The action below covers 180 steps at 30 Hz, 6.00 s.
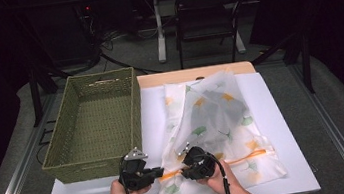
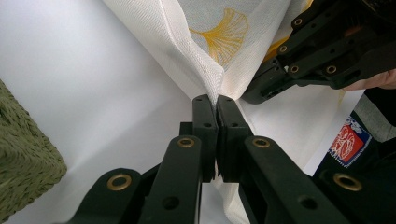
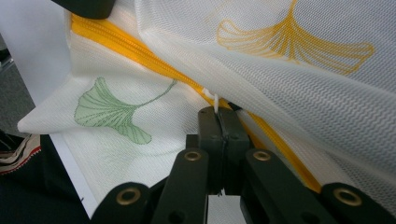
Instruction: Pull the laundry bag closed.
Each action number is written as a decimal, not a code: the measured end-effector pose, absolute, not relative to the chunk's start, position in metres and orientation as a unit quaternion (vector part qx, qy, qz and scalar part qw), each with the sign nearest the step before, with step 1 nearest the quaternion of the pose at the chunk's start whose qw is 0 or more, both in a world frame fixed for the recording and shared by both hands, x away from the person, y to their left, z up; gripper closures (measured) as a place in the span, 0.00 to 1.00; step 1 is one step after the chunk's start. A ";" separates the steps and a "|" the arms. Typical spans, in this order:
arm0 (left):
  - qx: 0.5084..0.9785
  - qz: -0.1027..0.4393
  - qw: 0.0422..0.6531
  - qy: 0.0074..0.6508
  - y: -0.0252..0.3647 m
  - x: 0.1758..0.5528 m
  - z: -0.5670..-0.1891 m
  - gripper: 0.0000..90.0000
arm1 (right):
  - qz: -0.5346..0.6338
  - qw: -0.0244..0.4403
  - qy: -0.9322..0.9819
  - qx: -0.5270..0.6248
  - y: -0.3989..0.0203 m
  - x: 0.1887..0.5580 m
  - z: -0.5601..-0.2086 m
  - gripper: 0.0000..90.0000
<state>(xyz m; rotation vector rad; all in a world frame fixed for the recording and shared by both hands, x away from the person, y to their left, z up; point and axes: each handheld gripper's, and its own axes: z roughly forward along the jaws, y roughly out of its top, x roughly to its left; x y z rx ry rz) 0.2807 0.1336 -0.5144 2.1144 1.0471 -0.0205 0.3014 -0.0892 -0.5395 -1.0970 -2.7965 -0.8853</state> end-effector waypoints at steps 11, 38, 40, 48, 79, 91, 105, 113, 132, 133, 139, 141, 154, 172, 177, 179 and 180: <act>0.825 -0.006 0.383 0.415 0.135 0.282 -0.514 0.98 | -0.275 -0.011 -0.890 -0.362 -0.101 0.303 -0.538 1.00; 0.823 -0.001 0.385 0.417 0.139 0.284 -0.513 0.98 | -0.301 -0.002 -0.882 -0.362 -0.129 0.304 -0.530 1.00; 0.823 -0.002 0.386 0.417 0.139 0.284 -0.513 0.98 | -0.302 0.000 -0.882 -0.363 -0.131 0.304 -0.529 1.00; 0.821 -0.002 0.387 0.419 0.139 0.284 -0.513 0.98 | -0.299 -0.001 -0.879 -0.371 -0.140 0.306 -0.530 1.00; 0.824 0.000 0.381 0.420 0.142 0.286 -0.513 0.98 | -0.277 -0.030 -0.872 -0.402 -0.175 0.310 -0.529 1.00; 0.823 0.001 0.382 0.422 0.142 0.286 -0.514 0.98 | -0.274 -0.038 -0.864 -0.420 -0.192 0.309 -0.528 1.00; 0.823 0.000 0.380 0.422 0.142 0.287 -0.514 0.98 | -0.274 -0.045 -0.853 -0.442 -0.210 0.309 -0.526 1.00; 0.824 0.000 0.379 0.422 0.143 0.287 -0.514 0.98 | -0.271 -0.053 -0.845 -0.458 -0.229 0.308 -0.526 1.00; 0.824 0.000 0.377 0.423 0.143 0.288 -0.515 0.98 | -0.271 -0.060 -0.834 -0.476 -0.242 0.309 -0.523 1.00; 0.824 0.000 0.376 0.423 0.143 0.288 -0.515 0.98 | -0.271 -0.060 -0.834 -0.477 -0.243 0.309 -0.523 1.00; 0.825 0.000 0.375 0.424 0.143 0.288 -0.515 0.98 | -0.268 -0.065 -0.828 -0.489 -0.254 0.307 -0.524 1.00; 0.824 -0.001 0.375 0.424 0.143 0.288 -0.515 0.98 | -0.267 -0.066 -0.826 -0.492 -0.259 0.307 -0.525 1.00; 0.825 0.001 0.374 0.423 0.143 0.288 -0.516 0.98 | -0.262 -0.075 -0.820 -0.503 -0.273 0.306 -0.525 1.00; 0.825 0.002 0.373 0.425 0.144 0.289 -0.517 0.98 | -0.250 -0.089 -0.808 -0.526 -0.292 0.306 -0.527 1.00; 0.825 0.002 0.371 0.427 0.144 0.290 -0.517 0.98 | -0.249 -0.092 -0.800 -0.539 -0.305 0.304 -0.528 1.00; 0.827 0.005 0.368 0.425 0.145 0.290 -0.517 0.98 | -0.244 -0.095 -0.797 -0.545 -0.309 0.303 -0.529 1.00; 0.825 0.004 0.369 0.427 0.145 0.290 -0.517 0.98 | -0.242 -0.097 -0.797 -0.546 -0.311 0.302 -0.529 1.00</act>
